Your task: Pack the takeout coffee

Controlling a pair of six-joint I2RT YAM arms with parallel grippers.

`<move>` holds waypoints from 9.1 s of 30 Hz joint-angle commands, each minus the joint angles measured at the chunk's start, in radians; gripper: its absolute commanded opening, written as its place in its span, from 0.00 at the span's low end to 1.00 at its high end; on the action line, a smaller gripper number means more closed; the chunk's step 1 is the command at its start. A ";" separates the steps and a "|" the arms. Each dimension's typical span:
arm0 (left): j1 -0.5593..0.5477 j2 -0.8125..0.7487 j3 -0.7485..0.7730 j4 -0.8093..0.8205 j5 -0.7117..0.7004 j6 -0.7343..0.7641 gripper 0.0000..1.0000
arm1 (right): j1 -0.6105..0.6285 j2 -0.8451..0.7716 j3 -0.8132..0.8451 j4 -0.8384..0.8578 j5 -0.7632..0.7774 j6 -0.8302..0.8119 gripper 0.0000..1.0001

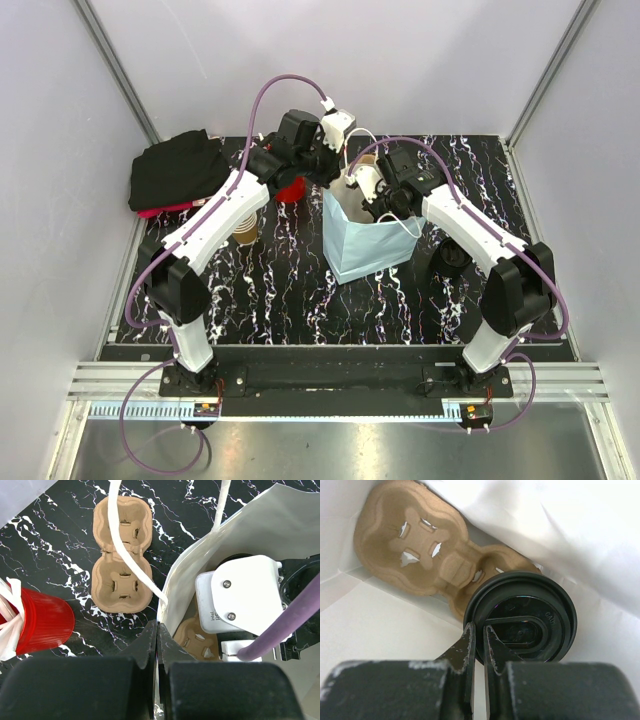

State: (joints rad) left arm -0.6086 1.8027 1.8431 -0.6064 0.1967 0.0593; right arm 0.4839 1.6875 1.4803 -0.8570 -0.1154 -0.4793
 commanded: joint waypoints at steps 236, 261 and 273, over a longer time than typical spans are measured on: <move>-0.031 -0.077 0.163 0.010 0.086 0.102 0.60 | -0.292 -0.396 0.227 0.069 0.010 0.005 0.86; 0.475 -0.168 -0.034 0.132 0.286 -0.016 0.99 | -0.551 -0.324 0.215 0.150 -0.050 0.151 1.00; 0.510 0.003 0.021 0.217 0.448 -0.010 0.99 | -0.564 -0.302 0.069 0.239 -0.066 0.191 1.00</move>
State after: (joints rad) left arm -0.0971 1.7630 1.8114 -0.4679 0.5461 0.0513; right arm -0.0788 1.3865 1.5581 -0.6983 -0.1513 -0.3134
